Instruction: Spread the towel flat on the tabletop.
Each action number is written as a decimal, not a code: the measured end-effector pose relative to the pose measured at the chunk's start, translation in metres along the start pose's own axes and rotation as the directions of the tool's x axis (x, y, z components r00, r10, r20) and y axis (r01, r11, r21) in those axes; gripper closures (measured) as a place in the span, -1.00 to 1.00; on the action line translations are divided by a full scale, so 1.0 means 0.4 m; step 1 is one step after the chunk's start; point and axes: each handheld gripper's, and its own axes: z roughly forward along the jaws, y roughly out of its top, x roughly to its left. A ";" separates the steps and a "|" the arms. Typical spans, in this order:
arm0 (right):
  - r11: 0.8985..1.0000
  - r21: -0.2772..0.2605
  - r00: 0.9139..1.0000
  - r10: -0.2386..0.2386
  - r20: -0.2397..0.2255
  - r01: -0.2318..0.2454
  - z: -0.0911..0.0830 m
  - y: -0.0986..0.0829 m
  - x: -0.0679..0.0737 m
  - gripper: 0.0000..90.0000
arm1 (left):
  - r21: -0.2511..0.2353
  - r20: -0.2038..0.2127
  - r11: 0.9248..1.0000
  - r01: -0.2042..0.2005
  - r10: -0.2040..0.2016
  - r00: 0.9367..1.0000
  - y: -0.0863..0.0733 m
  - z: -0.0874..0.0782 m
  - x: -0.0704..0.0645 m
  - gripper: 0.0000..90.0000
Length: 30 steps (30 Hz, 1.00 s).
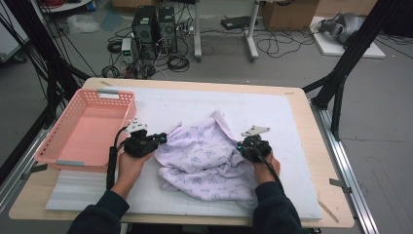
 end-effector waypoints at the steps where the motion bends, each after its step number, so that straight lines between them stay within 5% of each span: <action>1: 1.000 0.000 1.000 0.012 0.000 -0.012 -0.014 -0.011 -0.008 0.94 | 0.001 0.010 1.000 0.012 -0.012 1.000 -0.006 0.000 -0.002 0.90; 5: 0.995 -0.013 0.995 0.096 -0.011 -0.096 -0.090 -0.072 -0.035 0.94 | 0.030 0.066 0.999 0.017 -0.018 0.998 -0.030 0.014 -0.032 0.89; 9: 0.997 0.060 0.999 0.052 0.007 -0.052 -0.138 -0.118 -0.029 0.94 | 0.076 0.119 0.997 0.018 -0.027 0.993 -0.049 0.025 -0.059 0.85; 13: 0.997 0.063 0.999 0.053 -0.002 -0.053 -0.174 -0.147 -0.028 0.92 | 0.066 0.069 0.996 0.065 -0.069 0.995 -0.032 0.035 -0.055 0.39; 16: 0.998 0.015 0.998 0.057 0.017 -0.057 -0.181 -0.151 -0.025 0.56 | 0.040 0.046 0.996 0.078 -0.080 0.996 -0.002 0.043 -0.048 0.13; 22: 0.995 -0.077 0.997 0.070 0.026 -0.068 -0.185 -0.152 -0.026 0.33 | 0.034 0.028 0.999 -0.004 0.003 1.000 0.073 0.101 -0.060 0.00; 26: 0.989 -0.103 0.994 0.108 0.024 -0.105 -0.183 -0.155 -0.032 0.25 | 0.097 0.041 0.993 -0.064 0.060 0.997 0.106 0.171 -0.078 -0.02; 30: 0.988 -0.107 0.993 0.113 0.028 -0.110 -0.177 -0.161 -0.036 0.20 | 0.147 -0.020 0.989 -0.025 0.028 0.999 0.111 0.243 -0.080 -0.02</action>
